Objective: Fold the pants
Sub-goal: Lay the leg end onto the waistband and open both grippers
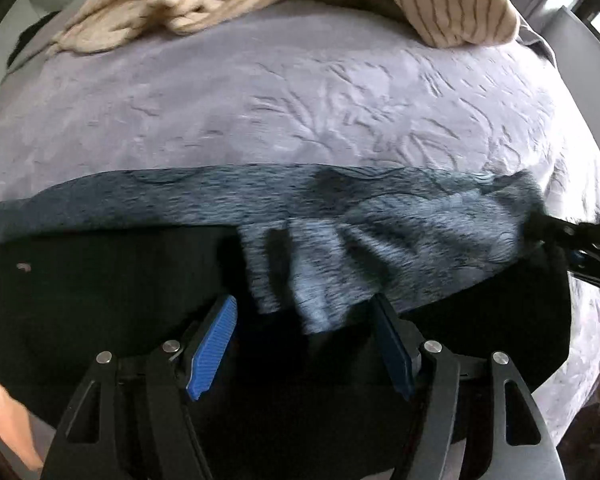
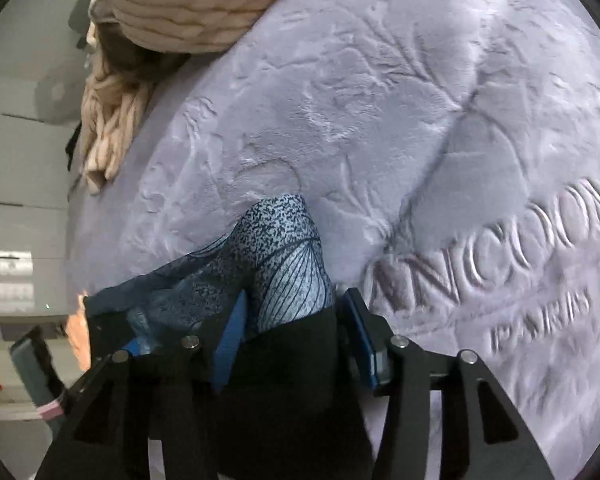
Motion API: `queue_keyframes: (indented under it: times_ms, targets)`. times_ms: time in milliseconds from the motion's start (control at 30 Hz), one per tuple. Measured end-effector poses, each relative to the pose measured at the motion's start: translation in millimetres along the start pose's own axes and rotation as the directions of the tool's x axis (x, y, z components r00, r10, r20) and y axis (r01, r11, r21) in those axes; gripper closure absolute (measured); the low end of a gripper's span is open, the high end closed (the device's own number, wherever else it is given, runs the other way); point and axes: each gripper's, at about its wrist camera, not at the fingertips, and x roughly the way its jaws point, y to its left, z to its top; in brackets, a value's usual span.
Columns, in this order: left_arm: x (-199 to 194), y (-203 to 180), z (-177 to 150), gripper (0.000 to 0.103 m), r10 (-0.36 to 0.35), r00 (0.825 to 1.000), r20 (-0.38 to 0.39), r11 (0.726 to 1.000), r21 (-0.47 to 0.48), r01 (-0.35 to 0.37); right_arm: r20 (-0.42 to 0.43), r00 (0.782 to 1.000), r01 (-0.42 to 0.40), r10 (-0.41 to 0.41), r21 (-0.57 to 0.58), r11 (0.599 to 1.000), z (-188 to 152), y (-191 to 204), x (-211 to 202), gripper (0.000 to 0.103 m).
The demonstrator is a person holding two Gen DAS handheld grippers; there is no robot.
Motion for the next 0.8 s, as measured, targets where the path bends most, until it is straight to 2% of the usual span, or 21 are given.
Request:
queue_keyframes:
  times_ms: [133, 167, 233, 300, 367, 467, 533, 567, 633, 667, 733, 800]
  targets:
    - [-15.3, 11.2, -9.9, 0.033, 0.043, 0.999, 0.013, 0.999, 0.023, -0.043, 0.068, 0.990, 0.131, -0.124, -0.112, 0.985, -21.5, 22.7, -29.1, 0.044]
    - [-19.3, 15.3, -13.5, 0.033, 0.058, 0.998, 0.014, 0.998, 0.025, -0.058, 0.093, 0.987, 0.139, -0.128, -0.132, 0.981, -26.0, 33.0, -37.1, 0.044]
    - [-25.7, 24.0, -19.4, 0.033, 0.075, 0.997, 0.015, 0.997, 0.020, -0.075, 0.120, 0.989, 0.102, -0.082, -0.180, 0.978, -36.6, 49.9, -52.0, 0.045]
    - [-33.4, 37.7, -27.2, 0.033, 0.084, 0.996, 0.017, 0.996, 0.003, -0.084, 0.086, 0.996, 0.024, -0.004, -0.232, 0.972, -49.6, 72.9, -49.3, 0.048]
    - [-38.7, 47.3, -33.4, 0.033, 0.089, 0.996, 0.015, 0.996, -0.014, -0.089, 0.005, 0.998, -0.059, 0.063, -0.266, 0.962, -57.7, 100.2, -25.5, 0.054]
    - [-43.9, 63.3, -40.4, 0.033, 0.109, 0.994, -0.002, 0.993, -0.040, -0.109, -0.086, 0.993, -0.101, 0.080, -0.281, 0.954, -70.2, 123.2, 15.2, 0.054]
    - [-47.3, 75.7, -46.8, 0.033, 0.120, 0.993, -0.014, 0.991, -0.055, -0.120, -0.198, 0.977, -0.131, 0.081, -0.257, 0.958, -86.0, 134.9, 53.7, 0.055]
    - [-49.8, 82.9, -51.0, 0.033, 0.122, 0.992, -0.020, 0.991, -0.061, -0.123, -0.226, 0.971, -0.136, 0.076, -0.260, 0.956, -96.3, 142.7, 62.0, 0.054]
    - [-55.3, 94.9, -59.3, 0.033, 0.127, 0.991, -0.026, 0.989, -0.069, -0.129, -0.182, 0.983, -0.072, 0.008, -0.345, 0.936, -110.4, 157.8, 59.7, 0.053]
    - [-57.2, 99.1, -62.6, 0.033, 0.126, 0.992, -0.028, 0.989, -0.071, -0.128, -0.177, 0.984, -0.067, -0.001, -0.376, 0.924, -114.9, 165.9, 56.2, 0.053]
    - [-59.2, 106.1, -68.1, 0.033, 0.123, 0.992, -0.035, 0.989, -0.076, -0.125, -0.205, 0.979, -0.093, 0.017, -0.368, 0.925, -119.9, 173.2, 47.9, 0.052]
    - [-61.6, 113.8, -74.6, 0.033, 0.121, 0.992, -0.041, 0.989, -0.082, -0.124, -0.189, 0.982, -0.056, -0.021, -0.392, 0.918, -123.6, 178.4, 42.9, 0.052]
